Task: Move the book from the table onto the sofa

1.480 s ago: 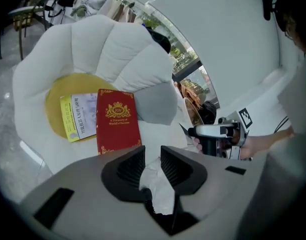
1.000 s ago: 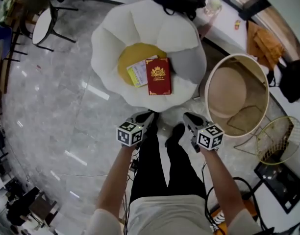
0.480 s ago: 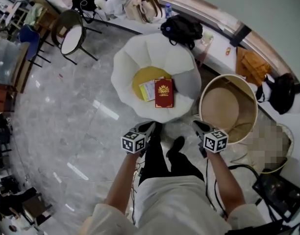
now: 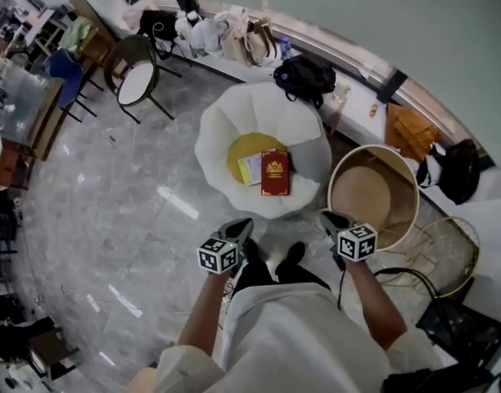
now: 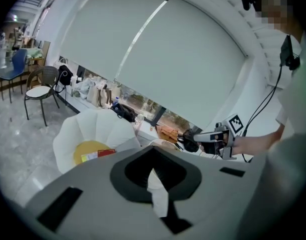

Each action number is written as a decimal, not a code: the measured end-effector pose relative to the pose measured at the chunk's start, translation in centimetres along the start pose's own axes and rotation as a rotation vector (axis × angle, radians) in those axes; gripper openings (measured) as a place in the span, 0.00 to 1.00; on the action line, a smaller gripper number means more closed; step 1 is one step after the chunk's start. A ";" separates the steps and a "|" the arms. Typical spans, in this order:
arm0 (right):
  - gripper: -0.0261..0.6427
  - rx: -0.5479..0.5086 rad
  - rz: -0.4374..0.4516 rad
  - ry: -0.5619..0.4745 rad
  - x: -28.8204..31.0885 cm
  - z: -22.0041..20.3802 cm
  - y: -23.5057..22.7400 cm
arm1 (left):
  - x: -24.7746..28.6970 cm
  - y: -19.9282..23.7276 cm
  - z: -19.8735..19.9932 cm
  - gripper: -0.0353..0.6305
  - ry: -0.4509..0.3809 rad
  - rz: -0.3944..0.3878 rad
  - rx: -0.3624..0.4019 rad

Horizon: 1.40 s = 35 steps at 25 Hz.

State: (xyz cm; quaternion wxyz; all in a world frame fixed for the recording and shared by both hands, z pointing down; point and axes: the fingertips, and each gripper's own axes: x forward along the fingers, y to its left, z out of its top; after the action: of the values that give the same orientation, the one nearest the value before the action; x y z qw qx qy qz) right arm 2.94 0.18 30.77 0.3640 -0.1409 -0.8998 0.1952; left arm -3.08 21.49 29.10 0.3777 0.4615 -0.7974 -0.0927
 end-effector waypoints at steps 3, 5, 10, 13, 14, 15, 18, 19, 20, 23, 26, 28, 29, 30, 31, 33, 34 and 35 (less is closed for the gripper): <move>0.10 -0.009 -0.006 -0.039 -0.6 1.5 1.1 | -1.2 -0.2 1.3 0.05 -0.020 -0.002 0.017; 0.10 -0.026 -0.007 -0.070 -1.1 2.5 2.0 | -1.8 -0.5 1.9 0.05 -0.022 -0.008 0.029; 0.10 -0.085 -0.044 -0.139 -2.4 4.5 4.5 | -3.8 -0.9 3.7 0.05 -0.037 -0.029 0.056; 0.10 -0.113 -0.060 -0.173 -3.2 5.2 5.4 | -4.4 -1.0 4.7 0.05 -0.049 -0.029 0.069; 0.10 -0.121 -0.061 -0.181 -3.4 5.3 5.6 | -4.5 -1.0 5.0 0.05 -0.056 -0.028 0.070; 0.10 -0.125 -0.063 -0.187 -3.6 5.3 5.7 | -4.6 -0.9 5.2 0.05 -0.063 -0.027 0.068; 0.10 -0.113 -0.073 -0.195 -4.1 5.1 5.6 | -4.9 -0.9 5.6 0.05 -0.075 -0.027 0.063; 0.10 -0.111 -0.075 -0.197 -4.2 5.1 5.6 | -5.0 -0.9 5.7 0.05 -0.076 -0.027 0.063; 0.10 -0.114 -0.076 -0.198 -4.3 5.1 5.7 | -5.2 -0.9 5.8 0.05 -0.077 -0.027 0.063; 0.10 -0.127 -0.077 -0.203 -4.6 5.4 5.8 | -5.4 -0.8 5.6 0.05 -0.078 -0.028 0.058; 0.10 -0.127 -0.082 -0.210 -4.8 5.6 5.8 | -5.7 -0.7 5.2 0.05 -0.079 -0.030 0.051; 0.10 -0.121 -0.085 -0.214 -4.9 5.6 5.8 | -5.8 -0.7 5.0 0.05 -0.083 -0.033 0.043; 0.10 -0.117 -0.087 -0.214 -5.0 5.7 5.8 | -5.8 -0.7 5.0 0.06 -0.086 -0.034 0.037; 0.10 -0.114 -0.089 -0.214 -5.0 5.8 5.7 | -5.7 -0.7 5.1 0.05 -0.088 -0.035 0.031; 0.10 -0.112 -0.091 -0.212 -4.9 5.7 5.7 | -5.6 -0.6 5.1 0.05 -0.089 -0.036 0.027; 0.10 -0.107 -0.096 -0.208 -5.0 5.5 5.7 | -5.6 -0.7 5.0 0.05 -0.086 -0.038 0.024; 0.10 -0.105 -0.099 -0.207 -5.0 5.3 5.7 | -5.6 -0.7 5.0 0.05 -0.085 -0.040 0.025; 0.10 -0.102 -0.102 -0.207 -5.0 5.2 5.7 | -5.6 -0.7 4.9 0.05 -0.086 -0.042 0.027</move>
State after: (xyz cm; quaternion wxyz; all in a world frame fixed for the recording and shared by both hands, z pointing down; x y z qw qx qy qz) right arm 3.37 1.99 21.77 0.2710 -0.0921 -0.9473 0.1439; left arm -4.41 24.66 22.43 0.3350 0.4786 -0.8042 -0.1094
